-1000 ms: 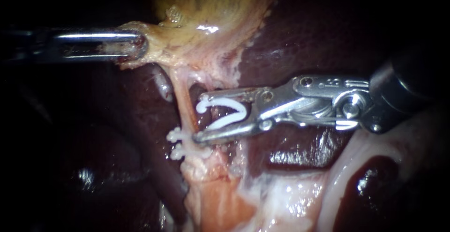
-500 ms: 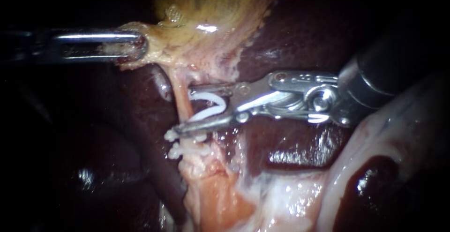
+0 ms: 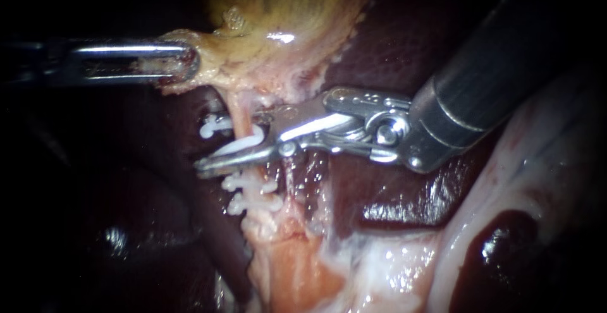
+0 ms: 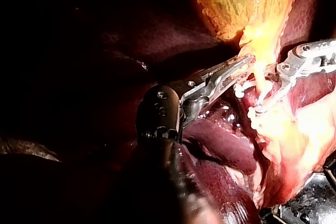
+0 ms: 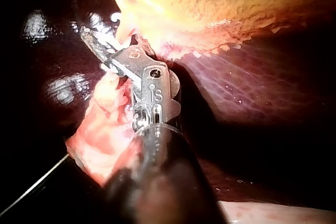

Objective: Clipping third clip left tube

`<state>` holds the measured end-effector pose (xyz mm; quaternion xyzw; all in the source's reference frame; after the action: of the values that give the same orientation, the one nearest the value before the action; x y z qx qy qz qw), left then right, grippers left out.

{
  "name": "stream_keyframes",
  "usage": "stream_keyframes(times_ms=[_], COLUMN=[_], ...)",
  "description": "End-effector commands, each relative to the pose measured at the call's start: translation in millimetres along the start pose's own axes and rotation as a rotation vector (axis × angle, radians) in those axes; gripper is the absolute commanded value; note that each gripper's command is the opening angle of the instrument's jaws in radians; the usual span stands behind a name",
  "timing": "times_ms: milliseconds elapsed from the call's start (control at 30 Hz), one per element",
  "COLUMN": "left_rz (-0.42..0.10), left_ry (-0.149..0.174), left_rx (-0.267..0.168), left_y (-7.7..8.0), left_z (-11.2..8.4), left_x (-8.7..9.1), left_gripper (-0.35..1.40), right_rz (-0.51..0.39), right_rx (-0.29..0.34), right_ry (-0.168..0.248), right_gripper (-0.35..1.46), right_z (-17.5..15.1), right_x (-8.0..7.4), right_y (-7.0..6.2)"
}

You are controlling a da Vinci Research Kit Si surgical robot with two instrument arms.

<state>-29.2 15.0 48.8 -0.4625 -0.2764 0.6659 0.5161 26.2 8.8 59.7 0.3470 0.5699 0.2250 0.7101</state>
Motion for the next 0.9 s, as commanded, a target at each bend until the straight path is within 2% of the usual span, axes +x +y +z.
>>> stream_keyframes(times_ms=[33,267,567,733,900], left_rz=[0.0,0.0,0.0,0.0,0.0], left_ry=[-0.001,-0.001,0.004,0.004,0.004], left_rx=[-0.001,-0.001,0.006,0.007,0.007], left_y=[-0.1,-0.4,-1.2,-1.3,-1.3], left_z=[0.0,0.0,-0.2,-0.2,-0.2], left_x=[0.0,0.0,0.2,0.2,0.2], left_gripper=[-0.35,-0.35,-0.35,-0.35,-0.35], right_rz=[0.002,0.016,0.021,0.025,0.04], right_rx=[0.003,0.025,0.071,0.08,0.108], right_ry=[0.012,0.06,0.102,0.118,0.126], right_gripper=[0.5,0.5,0.5,0.49,0.46], right_z=[-0.2,-1.5,-2.6,-2.9,-2.8], right_x=[0.6,3.4,5.5,6.4,6.5], right_y=[-0.3,-2.0,-4.8,-5.3,-5.3])
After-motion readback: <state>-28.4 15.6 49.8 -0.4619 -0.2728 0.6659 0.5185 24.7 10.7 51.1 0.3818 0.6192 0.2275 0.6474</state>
